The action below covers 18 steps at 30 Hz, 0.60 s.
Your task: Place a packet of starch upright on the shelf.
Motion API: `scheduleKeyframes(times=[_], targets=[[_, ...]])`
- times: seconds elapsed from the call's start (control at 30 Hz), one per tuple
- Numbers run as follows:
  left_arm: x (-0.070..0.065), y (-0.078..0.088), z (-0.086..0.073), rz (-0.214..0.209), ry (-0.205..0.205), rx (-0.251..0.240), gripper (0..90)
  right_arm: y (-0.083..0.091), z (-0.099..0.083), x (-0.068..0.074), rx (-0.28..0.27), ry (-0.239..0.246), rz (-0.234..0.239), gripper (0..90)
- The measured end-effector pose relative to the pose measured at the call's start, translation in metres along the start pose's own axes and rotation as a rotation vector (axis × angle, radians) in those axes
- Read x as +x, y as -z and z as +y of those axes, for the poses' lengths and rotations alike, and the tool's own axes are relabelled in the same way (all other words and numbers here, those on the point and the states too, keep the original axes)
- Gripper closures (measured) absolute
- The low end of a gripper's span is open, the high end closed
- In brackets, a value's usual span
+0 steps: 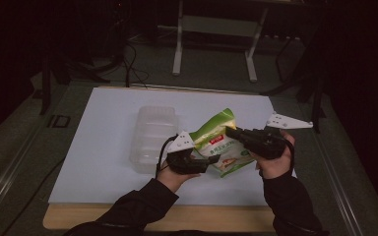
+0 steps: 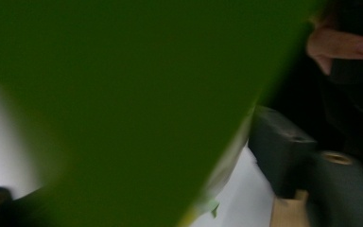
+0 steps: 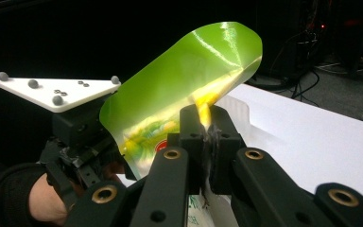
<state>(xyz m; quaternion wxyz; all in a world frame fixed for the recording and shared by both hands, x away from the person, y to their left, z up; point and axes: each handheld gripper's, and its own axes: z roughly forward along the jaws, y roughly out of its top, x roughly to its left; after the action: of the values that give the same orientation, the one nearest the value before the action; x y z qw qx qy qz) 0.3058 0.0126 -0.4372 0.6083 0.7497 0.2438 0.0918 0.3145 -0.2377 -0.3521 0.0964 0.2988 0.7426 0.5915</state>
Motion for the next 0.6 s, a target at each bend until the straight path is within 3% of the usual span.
scheduleKeyframes(times=[0.13, 0.23, 0.6], targets=[[-0.003, -0.001, 0.004, 0.003, -0.044, 0.026, 69.7, 0.000, 0.001, 0.001, 0.001, 0.010, -0.002, 86.8], [-0.004, 0.000, 0.006, -0.001, -0.060, 0.035, 76.8, 0.000, 0.001, 0.002, 0.005, 0.020, -0.005, 86.8], [0.002, 0.004, 0.018, -0.033, -0.082, 0.088, 80.7, 0.001, 0.000, -0.001, -0.007, 0.015, -0.005, 86.6]])
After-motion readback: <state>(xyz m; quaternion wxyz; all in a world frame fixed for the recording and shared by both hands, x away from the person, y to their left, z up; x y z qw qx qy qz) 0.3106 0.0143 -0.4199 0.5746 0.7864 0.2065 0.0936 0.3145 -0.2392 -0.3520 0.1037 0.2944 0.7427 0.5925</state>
